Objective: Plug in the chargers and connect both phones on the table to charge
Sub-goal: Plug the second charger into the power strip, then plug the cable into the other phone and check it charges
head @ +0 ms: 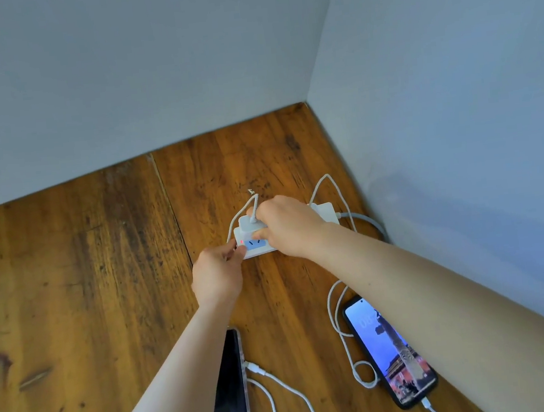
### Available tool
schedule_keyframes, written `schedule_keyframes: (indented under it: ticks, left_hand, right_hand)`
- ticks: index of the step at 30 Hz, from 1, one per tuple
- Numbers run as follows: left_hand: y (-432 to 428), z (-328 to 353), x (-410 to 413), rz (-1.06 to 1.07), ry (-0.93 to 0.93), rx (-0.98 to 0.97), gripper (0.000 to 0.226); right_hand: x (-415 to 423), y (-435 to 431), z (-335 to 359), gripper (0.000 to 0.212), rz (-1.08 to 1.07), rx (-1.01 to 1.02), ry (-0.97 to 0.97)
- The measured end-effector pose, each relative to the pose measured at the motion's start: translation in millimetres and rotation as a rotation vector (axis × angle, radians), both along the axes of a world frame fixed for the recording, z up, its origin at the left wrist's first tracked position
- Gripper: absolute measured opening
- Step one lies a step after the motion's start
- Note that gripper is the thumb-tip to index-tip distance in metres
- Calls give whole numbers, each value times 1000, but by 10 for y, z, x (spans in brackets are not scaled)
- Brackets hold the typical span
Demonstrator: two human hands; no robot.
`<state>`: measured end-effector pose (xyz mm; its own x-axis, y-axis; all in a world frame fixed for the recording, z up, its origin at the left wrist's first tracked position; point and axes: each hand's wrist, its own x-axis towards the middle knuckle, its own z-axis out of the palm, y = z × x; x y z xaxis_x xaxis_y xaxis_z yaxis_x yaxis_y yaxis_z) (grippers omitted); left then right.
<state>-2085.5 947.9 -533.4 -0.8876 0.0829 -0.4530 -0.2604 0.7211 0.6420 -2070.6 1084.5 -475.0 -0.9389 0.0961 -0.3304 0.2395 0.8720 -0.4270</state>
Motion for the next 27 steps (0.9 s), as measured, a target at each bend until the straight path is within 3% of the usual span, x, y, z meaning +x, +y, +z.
schedule_keyframes:
  ticks: [12, 17, 20, 22, 27]
  left_hand:
    - [-11, 83, 1, -65, -72, -12, 19]
    - [-152, 159, 189, -198, 50, -121, 25]
    - [-370, 182, 441, -107, 141, -110, 31]
    - [-549, 174, 675, -32, 160, -96, 30]
    - [-955, 88, 1254, 141, 118, -162, 37]
  right_hand:
    - [111, -159, -153, 40, -21, 146, 74]
    - [288, -284, -141, 60, -208, 32, 163]
    - [592, -396, -93, 51, -350, -17, 273]
    - [863, -509, -135, 40, -350, -57, 216]
    - [1475, -907, -405, 29, -165, -185, -139]
